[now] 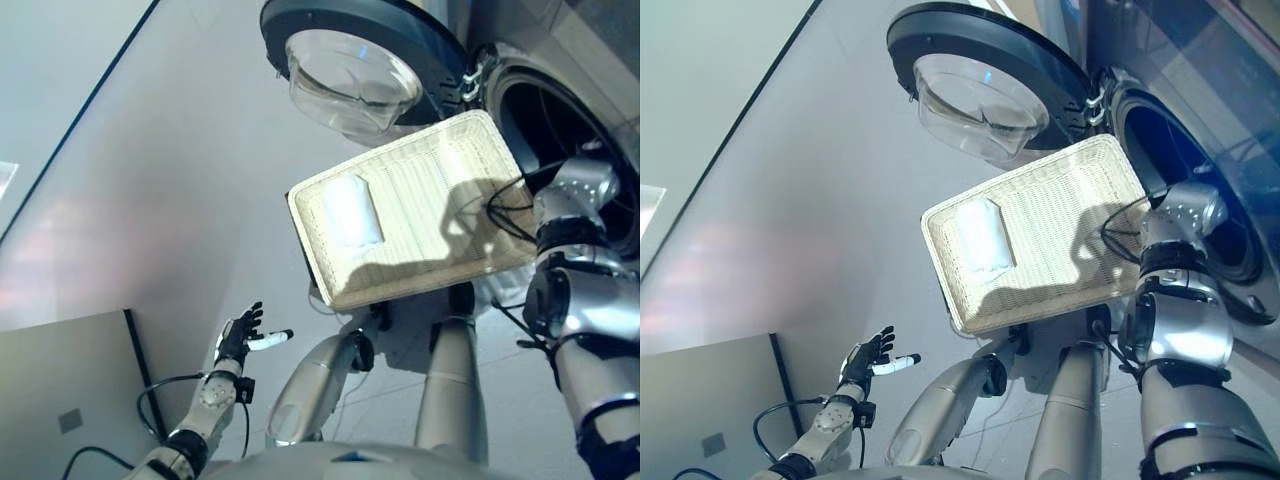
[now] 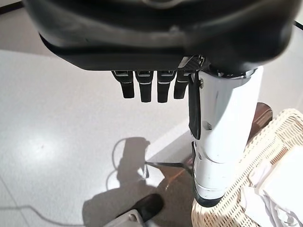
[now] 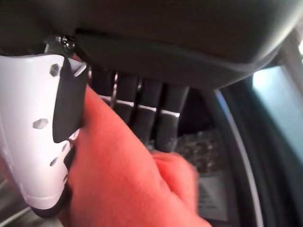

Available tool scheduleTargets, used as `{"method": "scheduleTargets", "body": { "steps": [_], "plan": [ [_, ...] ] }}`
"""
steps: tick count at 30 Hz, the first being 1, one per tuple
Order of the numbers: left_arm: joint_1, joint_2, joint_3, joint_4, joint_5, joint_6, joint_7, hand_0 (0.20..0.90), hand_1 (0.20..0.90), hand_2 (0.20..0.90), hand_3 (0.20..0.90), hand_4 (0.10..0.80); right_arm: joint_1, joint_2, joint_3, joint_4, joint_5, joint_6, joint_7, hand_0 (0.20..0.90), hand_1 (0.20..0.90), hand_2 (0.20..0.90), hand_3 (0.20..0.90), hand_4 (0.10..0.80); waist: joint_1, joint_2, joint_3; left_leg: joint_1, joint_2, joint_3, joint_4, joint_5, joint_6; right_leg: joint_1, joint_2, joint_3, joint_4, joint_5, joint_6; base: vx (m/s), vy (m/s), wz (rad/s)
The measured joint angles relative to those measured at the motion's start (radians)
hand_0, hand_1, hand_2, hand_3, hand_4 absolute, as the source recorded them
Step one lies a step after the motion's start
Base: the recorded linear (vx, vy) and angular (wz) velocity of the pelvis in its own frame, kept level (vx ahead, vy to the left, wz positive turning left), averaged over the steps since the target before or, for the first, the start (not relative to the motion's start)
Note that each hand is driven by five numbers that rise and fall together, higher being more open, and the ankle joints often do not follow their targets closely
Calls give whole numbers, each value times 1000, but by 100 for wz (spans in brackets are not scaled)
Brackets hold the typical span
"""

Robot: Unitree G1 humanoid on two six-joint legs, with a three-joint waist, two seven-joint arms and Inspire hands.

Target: Pick up the clothes and place them into the washing machine

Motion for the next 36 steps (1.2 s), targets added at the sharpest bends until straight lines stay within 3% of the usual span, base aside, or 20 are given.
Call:
{"method": "scheduleTargets", "body": {
  "steps": [1,2,8,18,21,25,29,35,36],
  "plan": [
    [0,0,-4,-5,-6,0,1,900,900,900,900,800,3,-1,3,-37,-24,-5,-30,483,483,483,483,502,-3,7,1,-5,-2,0,0,-1,0,-6,-2,4,0,0,3,33,8,-8],
    [0,1,-7,-9,-9,-1,1,900,900,900,900,800,3,-2,3,-53,-38,-12,-49,900,900,900,900,800,-1,8,0,-10,-6,0,-2,0,0,-14,-3,8,3,1,5,34,-1,-3],
    [-6,0,-22,-11,-20,-1,3,900,900,900,900,800,7,-1,7,-45,-78,-21,-79,900,900,900,900,800,-8,-8,16,-9,-14,1,-2,-3,2,-17,-4,20,-4,6,18,28,30,-4],
    [-8,-1,-21,3,-37,0,3,900,900,900,900,800,3,56,1,83,-63,-9,10,900,900,900,900,800,-32,-30,33,32,-10,-7,-5,-3,2,28,-3,18,-13,9,22,0,0,0],
    [-8,-1,-21,5,-36,2,3,900,900,900,900,800,3,69,18,188,-65,30,43,900,900,900,900,800,-31,-31,31,45,-9,-11,-3,-3,2,44,-3,14,-13,8,21,-10,-11,2],
    [-8,0,-12,7,12,21,2,900,900,900,900,800,15,51,186,421,-167,214,83,900,900,900,900,800,-27,-39,29,45,-7,-25,8,-4,1,59,-7,-1,-14,5,22,-27,-66,8],
    [-5,-1,28,7,36,29,-1,900,900,900,900,800,106,111,316,381,-270,265,118,900,900,900,900,800,-33,-76,26,46,5,-36,32,-11,-8,74,6,-14,-15,10,18,6,-58,2],
    [-8,2,76,78,35,34,-7,900,900,900,900,800,226,178,400,324,-396,304,159,900,900,900,900,800,-36,-168,1,53,39,-70,58,-24,-32,120,26,-60,-33,12,-4,5,-63,7],
    [-10,1,77,85,35,36,-7,900,900,900,900,800,232,179,404,325,-415,308,159,900,900,900,900,800,-37,-170,2,56,40,-78,60,-23,-33,127,26,-68,-34,14,-8,4,-59,22]
  ]
}}
